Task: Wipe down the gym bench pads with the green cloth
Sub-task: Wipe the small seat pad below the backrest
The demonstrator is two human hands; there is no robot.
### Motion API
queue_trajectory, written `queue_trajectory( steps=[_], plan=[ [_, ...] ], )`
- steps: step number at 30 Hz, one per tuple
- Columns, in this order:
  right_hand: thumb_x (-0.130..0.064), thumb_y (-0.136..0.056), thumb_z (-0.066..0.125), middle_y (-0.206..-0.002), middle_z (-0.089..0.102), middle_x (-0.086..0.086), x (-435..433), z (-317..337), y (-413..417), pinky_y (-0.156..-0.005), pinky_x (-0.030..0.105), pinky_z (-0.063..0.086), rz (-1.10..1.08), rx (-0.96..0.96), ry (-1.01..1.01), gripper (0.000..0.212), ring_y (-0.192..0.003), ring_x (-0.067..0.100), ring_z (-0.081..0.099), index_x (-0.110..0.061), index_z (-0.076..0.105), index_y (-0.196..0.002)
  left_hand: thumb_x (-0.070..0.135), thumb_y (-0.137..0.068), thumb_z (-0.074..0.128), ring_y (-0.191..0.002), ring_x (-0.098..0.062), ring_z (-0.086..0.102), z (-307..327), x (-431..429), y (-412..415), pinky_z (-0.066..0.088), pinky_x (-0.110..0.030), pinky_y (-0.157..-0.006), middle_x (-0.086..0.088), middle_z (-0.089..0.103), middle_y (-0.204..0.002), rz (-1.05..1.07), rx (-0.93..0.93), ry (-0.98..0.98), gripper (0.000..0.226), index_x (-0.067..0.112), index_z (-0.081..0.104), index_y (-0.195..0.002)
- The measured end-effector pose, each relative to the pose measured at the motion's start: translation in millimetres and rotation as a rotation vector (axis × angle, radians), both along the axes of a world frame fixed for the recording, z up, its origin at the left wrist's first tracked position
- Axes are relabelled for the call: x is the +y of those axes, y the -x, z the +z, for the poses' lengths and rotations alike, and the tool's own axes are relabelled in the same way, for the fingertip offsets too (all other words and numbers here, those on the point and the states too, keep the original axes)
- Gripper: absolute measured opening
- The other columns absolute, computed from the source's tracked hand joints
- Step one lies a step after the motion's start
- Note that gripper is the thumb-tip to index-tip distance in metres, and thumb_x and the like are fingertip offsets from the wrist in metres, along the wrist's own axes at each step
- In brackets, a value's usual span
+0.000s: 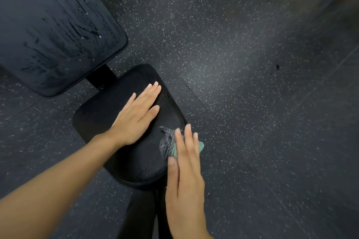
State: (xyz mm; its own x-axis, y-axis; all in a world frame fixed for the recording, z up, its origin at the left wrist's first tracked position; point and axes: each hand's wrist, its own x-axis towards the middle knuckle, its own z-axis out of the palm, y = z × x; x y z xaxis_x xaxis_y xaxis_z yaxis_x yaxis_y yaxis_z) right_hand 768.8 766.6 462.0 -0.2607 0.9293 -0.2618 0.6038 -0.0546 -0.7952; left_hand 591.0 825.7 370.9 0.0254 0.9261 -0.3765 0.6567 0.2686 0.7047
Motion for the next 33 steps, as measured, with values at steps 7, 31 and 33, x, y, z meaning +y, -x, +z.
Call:
queue_trajectory(
  steps=[7, 31, 33],
  plan=[
    [-0.028, -0.106, 0.031, -0.159, 0.017, -0.022, 60.1, -10.8, 5.3, -0.122, 0.035, 0.013, -0.003, 0.0, 0.166, 0.045, -0.147, -0.005, 0.005, -0.033, 0.027, -0.15, 0.052, -0.097, 0.018, -0.144, 0.015, -0.008, 1.4, -0.5, -1.4, -0.004, -0.028, -0.124, 0.029, 0.0, -0.161, 0.022, 0.009, 0.005, 0.063, 0.036, 0.008, -0.157],
    [-0.037, -0.105, 0.019, -0.162, 0.0, -0.021, -30.0, -8.6, -2.8, -0.115, 0.042, 0.012, 0.102, -0.042, -0.136, 0.051, -0.15, 0.009, -0.007, -0.037, 0.012, -0.155, 0.048, -0.095, 0.021, -0.146, 0.012, -0.002, 2.5, 1.0, -1.7, -0.003, -0.024, -0.121, 0.029, 0.005, -0.159, 0.045, -0.003, -0.011, 0.064, 0.033, 0.015, -0.157],
    [-0.038, -0.104, 0.018, -0.161, -0.003, -0.026, -21.4, -6.8, 0.8, -0.117, 0.041, 0.009, 0.05, -0.015, -0.087, 0.049, -0.149, 0.004, -0.01, -0.039, 0.012, -0.153, 0.048, -0.095, 0.021, -0.147, 0.012, -0.002, 1.4, 0.6, -1.9, -0.003, -0.025, -0.121, 0.029, 0.004, -0.159, 0.041, -0.002, -0.017, 0.064, 0.034, 0.014, -0.157]
  ],
)
